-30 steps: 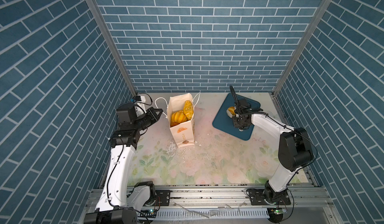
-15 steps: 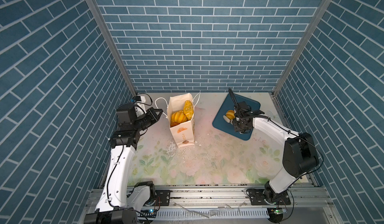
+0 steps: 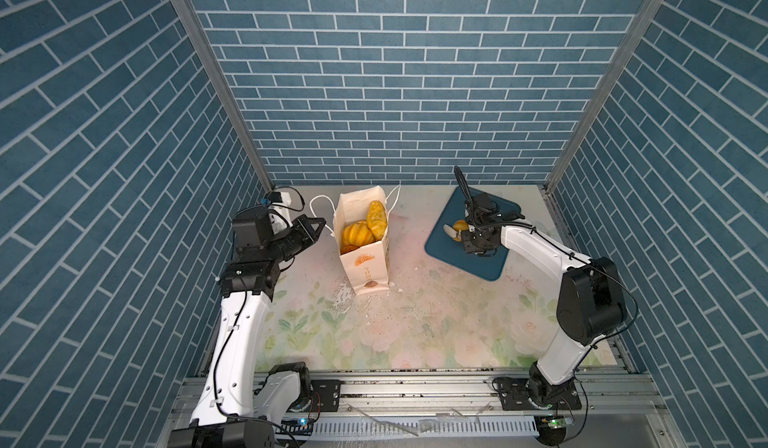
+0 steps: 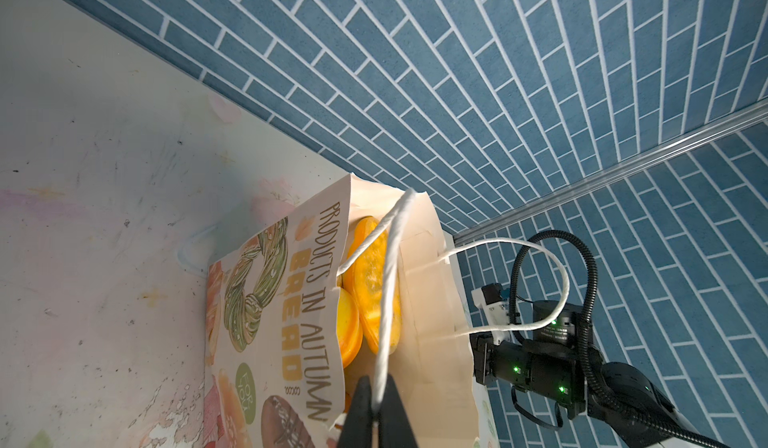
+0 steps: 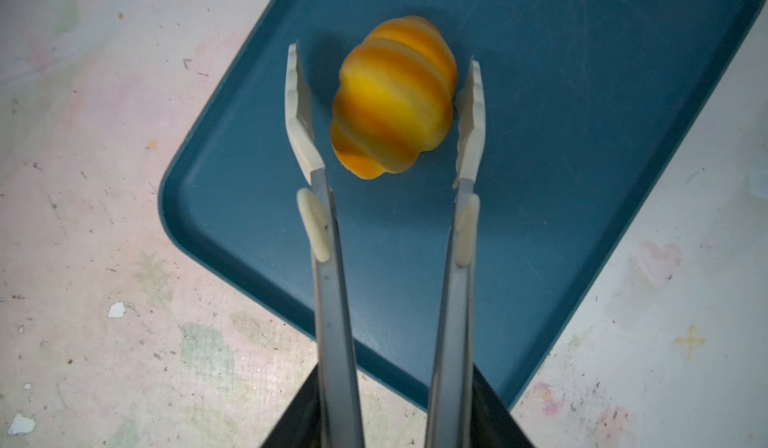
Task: Place the fake bread into the paper bag
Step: 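Lower the right tongs around the small striped croissant and close them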
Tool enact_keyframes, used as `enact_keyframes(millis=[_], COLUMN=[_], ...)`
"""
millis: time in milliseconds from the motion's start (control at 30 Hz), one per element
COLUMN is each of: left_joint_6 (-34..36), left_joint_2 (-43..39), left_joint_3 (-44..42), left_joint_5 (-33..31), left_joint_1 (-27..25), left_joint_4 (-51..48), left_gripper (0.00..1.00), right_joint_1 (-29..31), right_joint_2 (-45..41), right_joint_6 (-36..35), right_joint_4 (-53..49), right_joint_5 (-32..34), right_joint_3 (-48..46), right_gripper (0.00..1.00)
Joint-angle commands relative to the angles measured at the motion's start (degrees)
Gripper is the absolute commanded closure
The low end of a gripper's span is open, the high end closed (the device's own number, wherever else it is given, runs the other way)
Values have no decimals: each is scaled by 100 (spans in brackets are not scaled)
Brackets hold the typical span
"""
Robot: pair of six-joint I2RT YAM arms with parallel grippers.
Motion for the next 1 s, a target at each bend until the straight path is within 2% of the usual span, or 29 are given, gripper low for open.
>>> enact_keyframes(millis=[0, 533, 967], left_joint_6=[72, 46, 62], left_joint_2=[-37, 69, 39], left_joint_3=[-33, -24, -20], left_joint_5=[13, 30, 74], left_joint_1=[11, 11, 11], left_joint_4=[51, 161, 148], left_gripper=[92, 92, 92], right_joint_1=[10, 10, 17], right_joint_2=[80, -377, -902], right_joint_6=[166, 44, -17], right_joint_4=[-153, -250, -445], right_joint_5=[54, 236, 388], right_joint_3=[180, 204, 485], right_gripper=[54, 65, 68])
